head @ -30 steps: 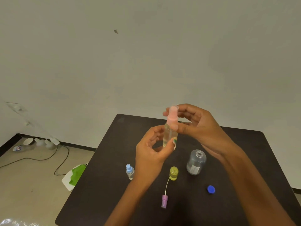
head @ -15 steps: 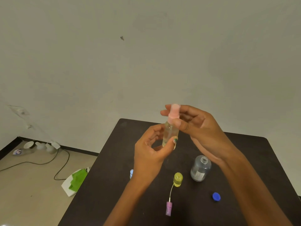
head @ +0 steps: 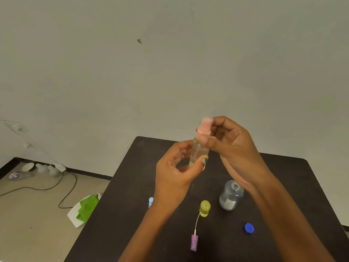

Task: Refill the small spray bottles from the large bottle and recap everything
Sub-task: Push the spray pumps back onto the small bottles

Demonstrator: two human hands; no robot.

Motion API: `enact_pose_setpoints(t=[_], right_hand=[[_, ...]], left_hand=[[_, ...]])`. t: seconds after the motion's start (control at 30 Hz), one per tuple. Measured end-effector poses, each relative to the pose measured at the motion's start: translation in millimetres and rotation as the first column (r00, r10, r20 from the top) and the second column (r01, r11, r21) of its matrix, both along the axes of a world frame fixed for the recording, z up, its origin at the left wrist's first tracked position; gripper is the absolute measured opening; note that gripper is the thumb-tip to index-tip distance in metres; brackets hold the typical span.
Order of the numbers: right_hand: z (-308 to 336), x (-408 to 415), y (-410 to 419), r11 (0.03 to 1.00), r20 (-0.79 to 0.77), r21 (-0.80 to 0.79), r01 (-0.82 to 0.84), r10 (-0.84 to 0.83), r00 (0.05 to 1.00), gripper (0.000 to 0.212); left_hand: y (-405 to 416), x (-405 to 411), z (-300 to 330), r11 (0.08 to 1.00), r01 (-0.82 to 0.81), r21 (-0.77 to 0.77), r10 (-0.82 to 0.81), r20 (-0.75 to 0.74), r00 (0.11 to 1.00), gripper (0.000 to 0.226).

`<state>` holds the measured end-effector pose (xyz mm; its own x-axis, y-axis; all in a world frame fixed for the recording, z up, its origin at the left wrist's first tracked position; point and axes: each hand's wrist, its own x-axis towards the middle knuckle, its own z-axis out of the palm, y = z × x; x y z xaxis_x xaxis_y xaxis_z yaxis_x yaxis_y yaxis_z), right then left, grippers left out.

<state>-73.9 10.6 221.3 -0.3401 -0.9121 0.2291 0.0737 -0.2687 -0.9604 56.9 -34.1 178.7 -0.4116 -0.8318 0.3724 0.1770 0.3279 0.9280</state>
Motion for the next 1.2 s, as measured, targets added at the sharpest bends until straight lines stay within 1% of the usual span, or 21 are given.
enact_pose_setpoints(t=[0.1,0.17,0.2,0.3,0.37,0.43,0.5,0.53,0.67,0.7,0.77,0.83,0.87,0.93,1.0,1.03,1.13,1.2], right_hand=[[1,-2,2,0.997,0.011,0.002,-0.073,0.073,0.997,0.036],[5,-2,5,0.993,0.010,0.005,-0.115,0.115,0.993,0.035],[6,-2,5,0.994,0.000,0.001,-0.105,0.105,0.994,0.033],[0,-1,1,1.000,-0.002,-0.013,-0.001,0.000,1.000,0.028],[-2,-2,1,1.000,-0.017,-0.007,0.012,-0.012,1.000,0.032],[0,-3,4,0.998,-0.032,0.013,-0.066,0.067,0.997,0.038],[5,-2,7,0.991,-0.048,0.023,-0.130,0.131,0.990,0.037],[5,-1,7,0.992,-0.051,0.021,-0.123,0.124,0.991,0.035],[-1,0,3,1.000,-0.041,-0.005,0.018,-0.018,0.999,0.029],[-1,0,3,1.000,-0.049,0.000,0.015,-0.015,0.999,0.031],[2,-1,5,0.998,-0.048,0.015,-0.059,0.060,0.997,0.035],[6,0,8,0.994,-0.054,0.021,-0.111,0.112,0.992,0.034],[6,1,8,0.995,-0.058,0.018,-0.101,0.102,0.993,0.032],[3,2,6,1.000,-0.055,0.001,-0.023,0.023,0.998,0.027],[-1,2,4,0.999,-0.061,-0.002,0.033,-0.033,0.998,0.030],[-1,2,5,1.000,-0.064,0.006,0.014,-0.013,0.998,0.031],[3,1,10,0.992,-0.099,0.038,-0.124,0.127,0.987,0.035],[5,2,12,0.989,-0.089,0.031,-0.142,0.144,0.986,0.034]], left_hand=[[0,-1,0,1.000,0.002,0.007,-0.002,-0.001,1.000,0.032],[-1,-1,1,1.000,-0.010,0.004,0.010,0.001,1.000,0.031],[-2,-1,2,1.000,-0.016,0.002,0.016,0.001,1.000,0.030],[-3,-2,1,1.000,-0.007,-0.001,0.007,-0.002,1.000,0.030],[-2,-2,0,1.000,0.001,0.013,-0.001,0.004,1.000,0.030],[-2,-2,-1,1.000,-0.010,0.012,0.009,0.013,1.000,0.031],[-2,-2,-1,1.000,-0.023,0.002,0.023,0.015,1.000,0.034],[-2,-1,-1,1.000,-0.025,-0.002,0.025,0.016,1.000,0.034],[-1,-2,-1,1.000,-0.007,0.007,0.007,0.027,1.000,0.029],[0,-2,0,1.000,-0.005,0.015,0.004,0.024,1.000,0.029],[1,-1,0,1.000,-0.012,0.012,0.011,0.019,1.000,0.030],[1,0,0,1.000,-0.024,0.002,0.024,0.019,1.000,0.032],[1,0,1,1.000,-0.024,0.001,0.024,0.019,1.000,0.032],[2,0,2,1.000,-0.005,0.008,0.004,0.015,1.000,0.031],[4,0,2,1.000,0.015,0.012,-0.015,0.012,1.000,0.030],[5,0,2,1.000,0.020,0.011,-0.020,0.010,1.000,0.030],[5,1,2,1.000,0.000,0.001,0.000,0.011,1.000,0.031],[3,2,3,1.000,-0.013,-0.004,0.013,0.020,1.000,0.032]])
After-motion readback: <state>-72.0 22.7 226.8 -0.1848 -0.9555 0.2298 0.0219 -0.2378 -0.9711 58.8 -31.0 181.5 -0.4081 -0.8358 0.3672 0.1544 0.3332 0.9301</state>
